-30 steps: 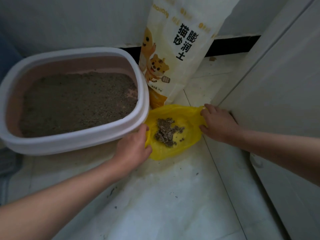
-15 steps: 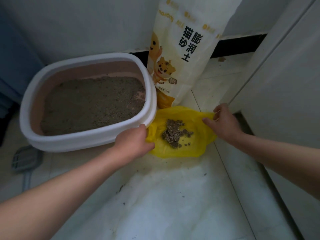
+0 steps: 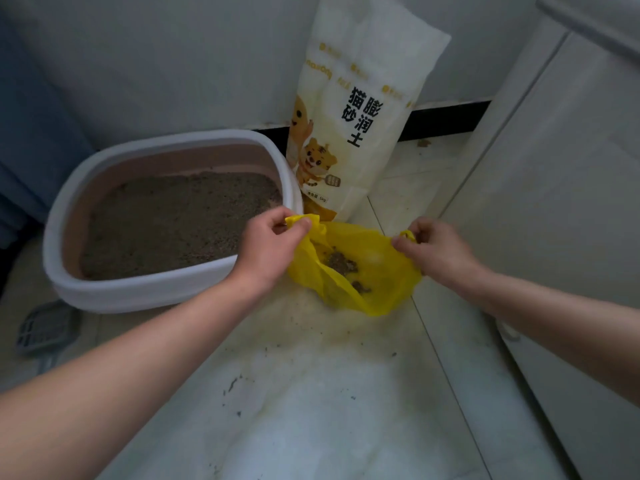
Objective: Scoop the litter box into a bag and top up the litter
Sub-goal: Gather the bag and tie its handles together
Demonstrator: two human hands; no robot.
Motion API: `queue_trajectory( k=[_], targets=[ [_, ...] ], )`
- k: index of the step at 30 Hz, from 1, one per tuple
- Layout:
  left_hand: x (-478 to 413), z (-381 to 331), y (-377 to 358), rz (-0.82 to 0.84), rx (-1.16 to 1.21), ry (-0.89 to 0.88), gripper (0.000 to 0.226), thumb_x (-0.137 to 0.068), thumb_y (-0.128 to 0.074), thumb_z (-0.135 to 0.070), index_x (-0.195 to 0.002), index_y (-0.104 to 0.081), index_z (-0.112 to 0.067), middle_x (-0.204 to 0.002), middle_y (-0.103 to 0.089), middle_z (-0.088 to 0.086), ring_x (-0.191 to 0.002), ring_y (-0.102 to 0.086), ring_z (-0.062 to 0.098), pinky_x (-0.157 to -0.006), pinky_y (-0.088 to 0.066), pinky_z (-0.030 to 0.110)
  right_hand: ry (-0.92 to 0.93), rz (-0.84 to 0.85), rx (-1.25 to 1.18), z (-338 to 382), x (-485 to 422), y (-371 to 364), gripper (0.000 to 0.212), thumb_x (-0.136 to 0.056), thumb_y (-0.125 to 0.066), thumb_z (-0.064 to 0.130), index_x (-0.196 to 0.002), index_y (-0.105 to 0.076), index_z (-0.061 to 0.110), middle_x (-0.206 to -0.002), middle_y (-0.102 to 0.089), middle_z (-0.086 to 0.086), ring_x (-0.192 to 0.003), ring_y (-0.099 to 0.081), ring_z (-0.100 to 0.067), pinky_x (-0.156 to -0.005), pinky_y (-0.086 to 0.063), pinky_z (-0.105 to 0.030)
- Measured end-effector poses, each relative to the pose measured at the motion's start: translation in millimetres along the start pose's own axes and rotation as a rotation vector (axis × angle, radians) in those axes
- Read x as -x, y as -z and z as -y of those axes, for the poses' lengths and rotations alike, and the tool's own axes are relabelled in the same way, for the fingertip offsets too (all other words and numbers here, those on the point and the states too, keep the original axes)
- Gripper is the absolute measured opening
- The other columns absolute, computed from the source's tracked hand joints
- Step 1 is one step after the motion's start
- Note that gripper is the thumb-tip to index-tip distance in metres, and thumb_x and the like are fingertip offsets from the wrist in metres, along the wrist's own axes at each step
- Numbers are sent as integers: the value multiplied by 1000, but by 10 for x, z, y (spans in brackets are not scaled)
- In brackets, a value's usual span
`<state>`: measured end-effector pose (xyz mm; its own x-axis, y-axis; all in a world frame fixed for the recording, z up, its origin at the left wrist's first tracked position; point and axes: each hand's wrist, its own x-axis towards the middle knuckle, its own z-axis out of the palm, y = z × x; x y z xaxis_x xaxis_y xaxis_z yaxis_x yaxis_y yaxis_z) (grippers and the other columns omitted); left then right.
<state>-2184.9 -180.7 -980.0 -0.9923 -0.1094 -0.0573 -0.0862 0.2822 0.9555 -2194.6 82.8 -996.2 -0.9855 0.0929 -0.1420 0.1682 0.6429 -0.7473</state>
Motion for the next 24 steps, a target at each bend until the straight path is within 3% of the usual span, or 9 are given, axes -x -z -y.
queue_trajectory(
  k=[3,6,9,11,13,14,17,21,24],
  targets=[
    [-32,-151,-37,-22,46,-50,26,-96,-67,-24,-85,-71,-2,-79,-70,13,-68,-57,12,-66,-54,44,77,-12,-231,232,101,116,27,-90,-71,26,-82,-56,4,-62,-58,-2,-52,-52,-13,-51,-44,-30],
    [-99,-388,1,-88,104,-108,25,-98,-64,-26,-93,-77,-6,-77,-71,11,-64,-58,14,-62,-51,37,185,-82,-354,457,169,217,24,-91,-72,21,-84,-56,4,-64,-62,-6,-55,-52,-13,-51,-41,-26],
    [-168,-572,62,-112,179,-187,28,-97,-62,-32,-93,-77,-10,-86,-72,21,-81,-66,43,-73,-57,52,301,-117,-434,664,208,330,25,-91,-72,20,-84,-55,3,-66,-64,-7,-59,-54,-18,-53,-43,-29],
    [-165,-636,73,-91,221,-236,30,-99,-60,-31,-92,-76,-7,-93,-69,29,-89,-63,50,-78,-56,57,341,-115,-470,756,214,392,18,-91,-71,18,-86,-58,7,-68,-67,-1,-63,-58,-18,-56,-47,-31],
    [-128,-667,55,-66,215,-241,30,-101,-58,-26,-92,-74,-3,-88,-68,28,-74,-59,43,-70,-56,42,338,-100,-485,787,193,408,12,-91,-72,16,-91,-62,8,-76,-69,-4,-68,-60,-19,-60,-50,-32],
    [-110,-655,40,-49,194,-213,28,-101,-58,-24,-90,-74,-5,-82,-66,25,-67,-54,31,-64,-51,34,328,-84,-477,774,182,394,11,-91,-72,15,-92,-64,9,-79,-69,-8,-69,-60,-19,-62,-51,-32],
    [-79,-509,11,-21,119,-94,19,-98,-62,-22,-83,-71,-16,-75,-65,9,-67,-53,9,-65,-45,30,281,-16,-423,638,175,303,6,-89,-73,20,-91,-67,19,-84,-71,-14,-71,-61,-16,-65,-49,-32],
    [-109,-442,68,-61,130,-71,11,-94,-61,-12,-86,-64,-6,-80,-65,20,-71,-57,18,-65,-48,37,251,15,-371,521,210,248,5,-89,-73,23,-91,-70,21,-88,-72,-14,-73,-62,-14,-65,-49,-30],
    [-128,-567,92,-83,123,-148,20,-97,-63,-17,-88,-62,1,-74,-59,14,-67,-56,17,-62,-49,29,281,5,-389,567,215,276,4,-89,-72,20,-93,-71,19,-89,-72,-15,-76,-63,-16,-68,-50,-35]
  ],
)
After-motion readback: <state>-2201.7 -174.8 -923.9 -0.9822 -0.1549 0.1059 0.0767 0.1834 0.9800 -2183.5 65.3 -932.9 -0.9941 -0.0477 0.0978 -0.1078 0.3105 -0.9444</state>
